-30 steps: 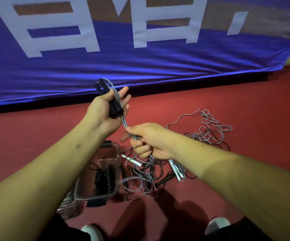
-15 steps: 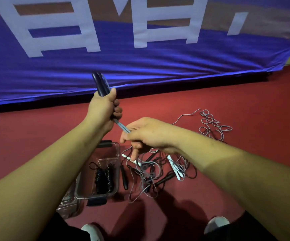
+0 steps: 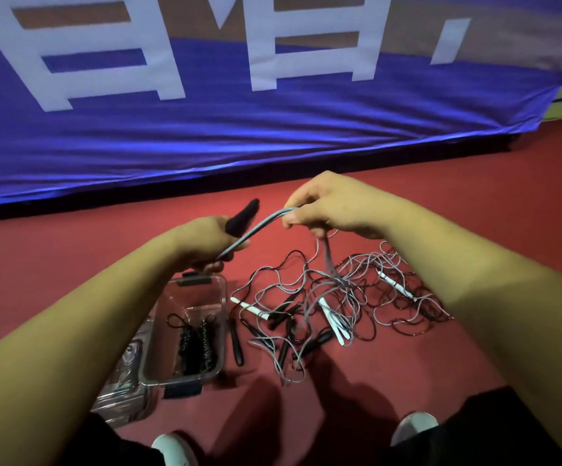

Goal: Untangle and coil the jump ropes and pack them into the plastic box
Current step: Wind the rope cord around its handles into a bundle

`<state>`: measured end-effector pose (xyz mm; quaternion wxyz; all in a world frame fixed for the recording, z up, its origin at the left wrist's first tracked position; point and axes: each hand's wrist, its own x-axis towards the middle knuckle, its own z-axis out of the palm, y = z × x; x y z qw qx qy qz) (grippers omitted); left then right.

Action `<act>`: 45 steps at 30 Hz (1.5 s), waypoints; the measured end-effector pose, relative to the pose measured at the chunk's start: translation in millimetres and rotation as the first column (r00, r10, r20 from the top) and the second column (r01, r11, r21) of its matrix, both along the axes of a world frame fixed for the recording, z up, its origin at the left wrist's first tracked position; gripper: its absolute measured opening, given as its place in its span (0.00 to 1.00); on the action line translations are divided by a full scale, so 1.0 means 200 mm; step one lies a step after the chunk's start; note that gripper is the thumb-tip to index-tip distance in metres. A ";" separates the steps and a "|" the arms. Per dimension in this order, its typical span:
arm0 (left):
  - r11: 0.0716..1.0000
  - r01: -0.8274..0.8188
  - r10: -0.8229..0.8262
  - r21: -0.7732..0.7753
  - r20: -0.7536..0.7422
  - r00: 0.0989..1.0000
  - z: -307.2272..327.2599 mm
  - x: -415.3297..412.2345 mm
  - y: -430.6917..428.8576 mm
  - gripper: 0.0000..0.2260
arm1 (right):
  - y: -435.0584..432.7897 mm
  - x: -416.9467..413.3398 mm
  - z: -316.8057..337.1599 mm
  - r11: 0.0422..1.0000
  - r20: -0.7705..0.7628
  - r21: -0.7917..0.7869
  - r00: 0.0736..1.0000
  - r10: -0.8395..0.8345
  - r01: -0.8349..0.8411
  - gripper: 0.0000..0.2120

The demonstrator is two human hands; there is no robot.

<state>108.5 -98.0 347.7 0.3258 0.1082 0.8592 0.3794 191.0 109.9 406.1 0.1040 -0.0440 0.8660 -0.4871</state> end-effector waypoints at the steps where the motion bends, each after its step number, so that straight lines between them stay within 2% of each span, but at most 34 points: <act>1: 0.998 0.040 -0.044 0.047 0.102 0.994 0.02 0.02 0.01 0.05 | 0.03 -0.01 0.00 0.999 -0.039 0.040 0.999 -0.026 0.028 0.04; 4: 0.975 -0.037 -0.033 0.219 0.309 0.950 0.09 0.08 0.04 0.10 | 0.10 -0.02 -0.02 0.983 -0.178 0.158 0.982 -0.068 0.097 0.04; 6: 0.963 -0.049 -0.044 0.266 0.335 0.941 0.13 0.11 0.04 0.20 | 0.15 -0.03 -0.03 0.977 -0.222 0.159 0.970 -0.103 0.140 0.06; 9: 0.968 0.086 -0.159 0.236 0.314 0.936 0.15 0.14 0.03 0.30 | 0.19 -0.04 -0.07 0.978 -0.217 0.167 0.972 -0.086 0.124 0.09; 11: 0.959 0.231 -0.271 0.165 0.291 0.918 0.14 0.15 0.02 0.26 | 0.19 -0.06 -0.09 0.971 -0.228 0.214 0.972 -0.053 0.103 0.09; 14: 0.917 0.397 -0.391 0.027 0.255 0.885 0.13 0.17 0.02 0.14 | 0.17 -0.08 -0.11 0.958 -0.250 0.279 0.968 0.011 0.061 0.09; 16: 0.898 0.438 -0.424 -0.044 0.182 0.887 0.13 0.18 0.02 0.11 | 0.17 -0.08 -0.11 0.952 -0.265 0.303 0.963 0.051 0.033 0.07; 18: 0.877 0.474 -0.472 -0.079 0.049 0.880 0.14 0.19 0.04 0.12 | 0.19 -0.09 -0.12 0.960 -0.284 0.278 0.956 0.070 0.013 0.05; 20: 0.859 0.485 -0.510 -0.162 -0.197 0.837 0.16 0.20 0.05 0.14 | 0.20 -0.09 -0.14 0.976 -0.292 0.215 0.956 0.029 0.036 0.02; 21: 0.862 0.454 -0.506 -0.224 -0.367 0.781 0.16 0.19 0.05 0.13 | 0.21 -0.09 -0.17 0.984 -0.280 0.162 0.960 -0.021 0.069 0.02; 22: 0.883 0.395 -0.469 -0.255 -0.520 0.714 0.17 0.18 0.05 0.12 | 0.20 -0.10 -0.20 0.989 -0.253 0.092 0.964 -0.087 0.113 0.04; 24: 0.937 0.304 -0.338 -0.172 -0.667 0.664 0.16 0.16 0.04 0.11 | 0.16 -0.11 -0.25 0.976 -0.166 -0.069 0.962 -0.215 0.207 0.09; 26: 0.965 0.262 -0.215 -0.036 -0.683 0.698 0.16 0.13 0.03 0.14 | 0.09 -0.11 -0.31 0.967 -0.105 -0.108 0.965 -0.241 0.229 0.09; 28: 0.976 0.206 -0.112 0.064 -0.666 0.737 0.17 0.11 0.03 0.11 | 0.01 -0.11 -0.36 0.982 -0.061 -0.087 0.983 -0.172 0.166 0.10; 31: 0.979 0.165 -0.051 0.123 -0.629 0.776 0.16 0.10 0.06 0.12 | -0.07 -0.10 -0.44 0.980 0.043 -0.140 0.989 -0.139 0.143 0.14; 33: 0.987 0.117 -0.019 0.106 -0.655 0.755 0.16 0.08 0.06 0.08 | -0.08 -0.10 -0.46 0.980 0.048 -0.128 0.988 -0.149 0.154 0.15; 38: 0.970 -0.119 0.236 0.210 -0.718 0.655 0.18 -0.12 -0.04 0.07 | -0.15 -0.07 -0.49 0.996 -0.013 -0.038 0.996 -0.084 0.083 0.12; 45: 0.940 -0.329 0.300 0.093 -0.686 0.662 0.01 -0.27 -0.13 0.07 | -0.34 0.02 -0.43 0.993 -0.104 0.115 0.994 0.036 -0.024 0.13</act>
